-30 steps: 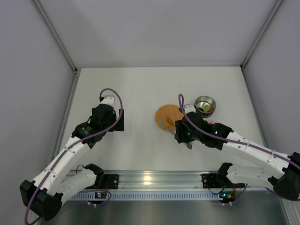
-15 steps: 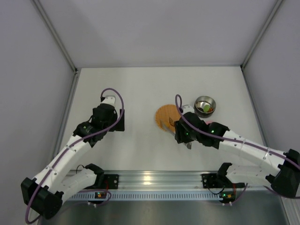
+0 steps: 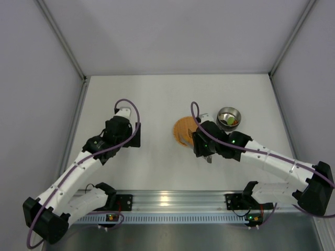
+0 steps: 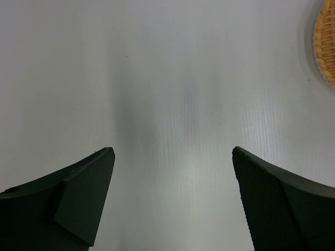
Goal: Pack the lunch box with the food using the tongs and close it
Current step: Pick up the fake food from the plate.
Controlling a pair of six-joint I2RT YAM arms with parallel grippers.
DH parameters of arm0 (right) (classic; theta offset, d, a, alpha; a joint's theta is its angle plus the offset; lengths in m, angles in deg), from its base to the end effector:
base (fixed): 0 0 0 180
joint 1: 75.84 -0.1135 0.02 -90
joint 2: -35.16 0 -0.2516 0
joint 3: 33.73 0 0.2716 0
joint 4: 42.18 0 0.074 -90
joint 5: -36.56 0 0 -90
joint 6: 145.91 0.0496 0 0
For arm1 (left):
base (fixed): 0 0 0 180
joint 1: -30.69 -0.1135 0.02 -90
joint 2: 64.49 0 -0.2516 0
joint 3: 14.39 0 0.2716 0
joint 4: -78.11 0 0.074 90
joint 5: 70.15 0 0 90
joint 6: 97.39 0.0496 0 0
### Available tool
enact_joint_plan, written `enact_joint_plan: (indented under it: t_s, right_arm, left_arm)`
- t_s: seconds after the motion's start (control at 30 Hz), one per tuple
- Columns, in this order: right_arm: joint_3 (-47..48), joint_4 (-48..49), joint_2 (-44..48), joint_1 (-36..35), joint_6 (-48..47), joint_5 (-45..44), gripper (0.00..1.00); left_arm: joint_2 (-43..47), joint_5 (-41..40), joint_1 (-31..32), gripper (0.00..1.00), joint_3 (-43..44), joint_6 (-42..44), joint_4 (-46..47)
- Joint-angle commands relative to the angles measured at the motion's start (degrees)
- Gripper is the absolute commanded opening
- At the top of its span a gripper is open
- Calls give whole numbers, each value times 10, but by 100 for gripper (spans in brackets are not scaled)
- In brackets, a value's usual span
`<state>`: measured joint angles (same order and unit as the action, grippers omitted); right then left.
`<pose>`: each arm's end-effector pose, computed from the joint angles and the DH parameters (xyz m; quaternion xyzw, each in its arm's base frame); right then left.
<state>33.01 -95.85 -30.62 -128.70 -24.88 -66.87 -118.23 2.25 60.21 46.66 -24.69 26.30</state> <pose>0.1676 0.2022 0.2502 -0.1415 0.9311 0.1298 0.3102 0.2050 -0.0988 0.2659 0.0382 0.9125 -0.0224 0.4068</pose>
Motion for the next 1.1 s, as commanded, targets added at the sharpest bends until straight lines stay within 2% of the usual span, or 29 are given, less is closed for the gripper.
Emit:
enact_joint_plan:
  t_s: [0.0, 0.43, 1.07]
  right_arm:
    - [33, -12, -2, -11, -4, -12, 45]
    - [32, -37, 8, -8, -9, -24, 46]
    - [13, -15, 4, -8, 3, -2, 43]
  left_arm:
    - [10, -1, 7, 99, -6, -2, 20]
    - [7, 5, 11, 99, -4, -1, 20]
    - [21, -2, 23, 99, -7, 0, 20]
